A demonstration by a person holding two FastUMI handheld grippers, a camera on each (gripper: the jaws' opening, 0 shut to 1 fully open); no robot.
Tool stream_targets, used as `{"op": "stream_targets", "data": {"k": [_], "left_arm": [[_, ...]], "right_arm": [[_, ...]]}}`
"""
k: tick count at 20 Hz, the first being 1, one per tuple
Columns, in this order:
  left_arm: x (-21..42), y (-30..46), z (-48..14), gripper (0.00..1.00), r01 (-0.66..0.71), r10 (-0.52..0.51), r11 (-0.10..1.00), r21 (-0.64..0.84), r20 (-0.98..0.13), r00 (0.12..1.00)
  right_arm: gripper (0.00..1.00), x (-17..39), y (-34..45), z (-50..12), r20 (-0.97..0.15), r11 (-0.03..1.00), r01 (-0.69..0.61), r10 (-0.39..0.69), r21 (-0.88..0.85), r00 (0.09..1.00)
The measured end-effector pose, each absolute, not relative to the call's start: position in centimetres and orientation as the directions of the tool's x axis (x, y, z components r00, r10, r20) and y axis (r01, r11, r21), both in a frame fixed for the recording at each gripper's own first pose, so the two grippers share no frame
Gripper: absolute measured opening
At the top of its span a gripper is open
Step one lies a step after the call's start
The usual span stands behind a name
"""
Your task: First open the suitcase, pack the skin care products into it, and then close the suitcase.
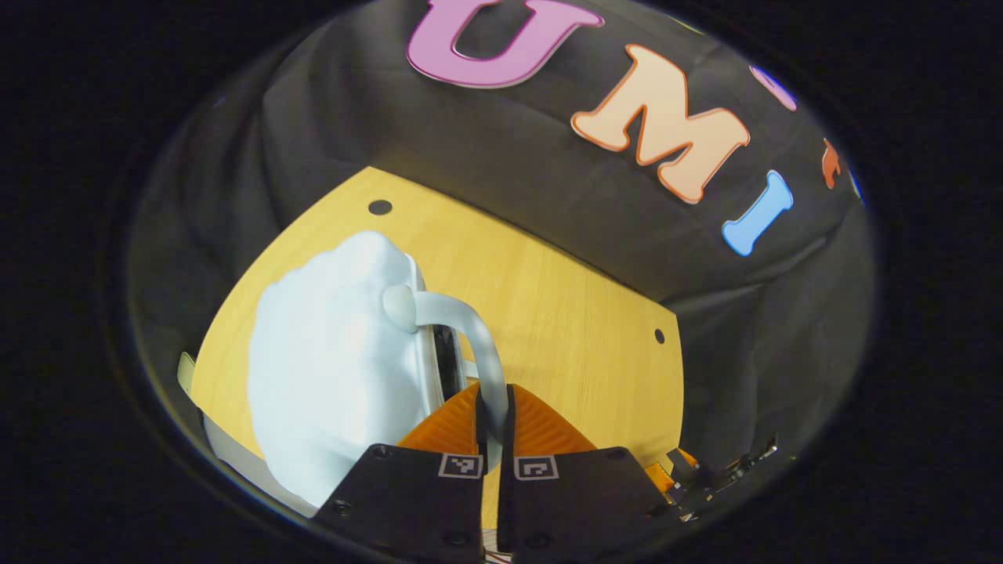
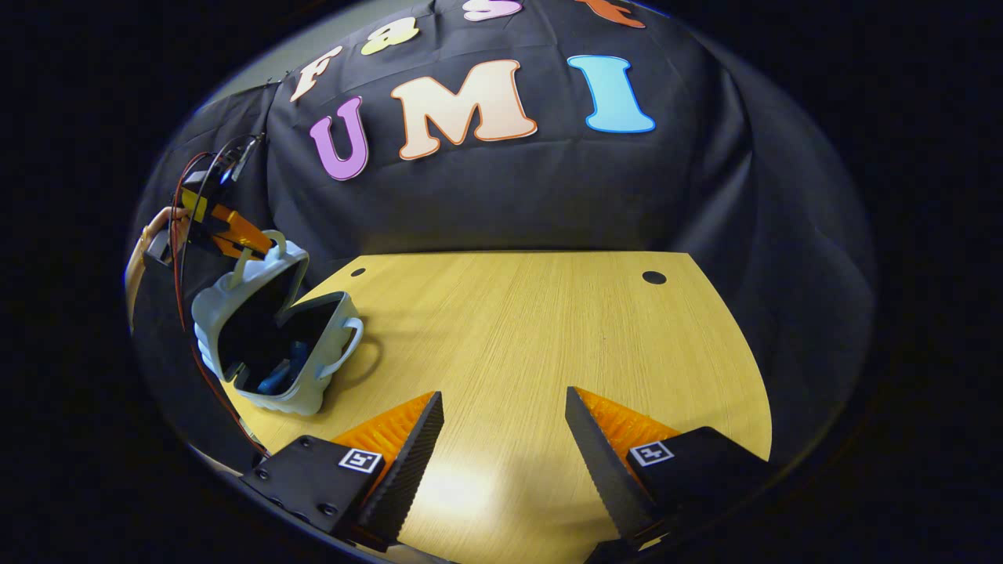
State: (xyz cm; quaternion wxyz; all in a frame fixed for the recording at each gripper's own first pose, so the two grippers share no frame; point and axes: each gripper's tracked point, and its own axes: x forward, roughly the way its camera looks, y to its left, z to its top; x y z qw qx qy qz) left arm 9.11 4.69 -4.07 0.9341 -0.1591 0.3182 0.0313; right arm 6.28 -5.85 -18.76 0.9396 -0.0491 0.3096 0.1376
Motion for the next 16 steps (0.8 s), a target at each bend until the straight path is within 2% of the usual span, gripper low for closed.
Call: {"op": "stream_targets", "data": {"k": [4,6,7,9,10,13,15,16], "left_arm": [[11.2,2.6,-7.7,0.00,-0.156,-0.031,0.963,-0.220,-0.665,0.746],[12.1,1.9,-9.3,0.00,-0.156,-0.024,0.968,-0.198,-0.688,0.725],[12.2,1.8,-9.9,0.00,-0.157,-0.023,0.969,-0.192,-0.698,0.716],[12.2,1.9,-11.2,0.00,-0.156,-0.019,0.972,-0.177,-0.717,0.696],[12.3,1.8,-11.9,0.00,-0.155,-0.014,0.974,-0.166,-0.726,0.687],[12.6,1.5,-13.6,0.00,-0.153,0.007,0.980,-0.127,-0.750,0.662],[12.7,1.4,-14.2,0.04,-0.154,0.018,0.982,-0.109,-0.758,0.652],[12.8,1.2,-14.5,0.06,-0.161,0.016,0.980,-0.116,-0.762,0.647]], "right_arm": [[0.98,6.3,-6.6,-18.2,-0.586,0.961,-0.277,0.225,0.001,0.778],[0.94,6.2,-7.1,-18.1,-0.585,0.961,-0.276,0.222,-0.003,0.780],[0.98,6.1,-7.4,-18.1,-0.586,0.961,-0.275,0.216,-0.012,0.781],[0.98,5.8,-8.1,-18.0,-0.586,0.962,-0.272,0.206,-0.026,0.784],[0.94,5.7,-8.4,-17.9,-0.586,0.963,-0.268,0.203,-0.026,0.785],[0.94,5.3,-9.0,-18.1,-0.587,0.964,-0.264,0.194,-0.034,0.786],[0.98,5.2,-9.2,-18.1,-0.589,0.963,-0.265,0.191,-0.040,0.785],[0.94,5.2,-9.2,-17.9,-0.588,0.964,-0.265,0.192,-0.040,0.786]]}}
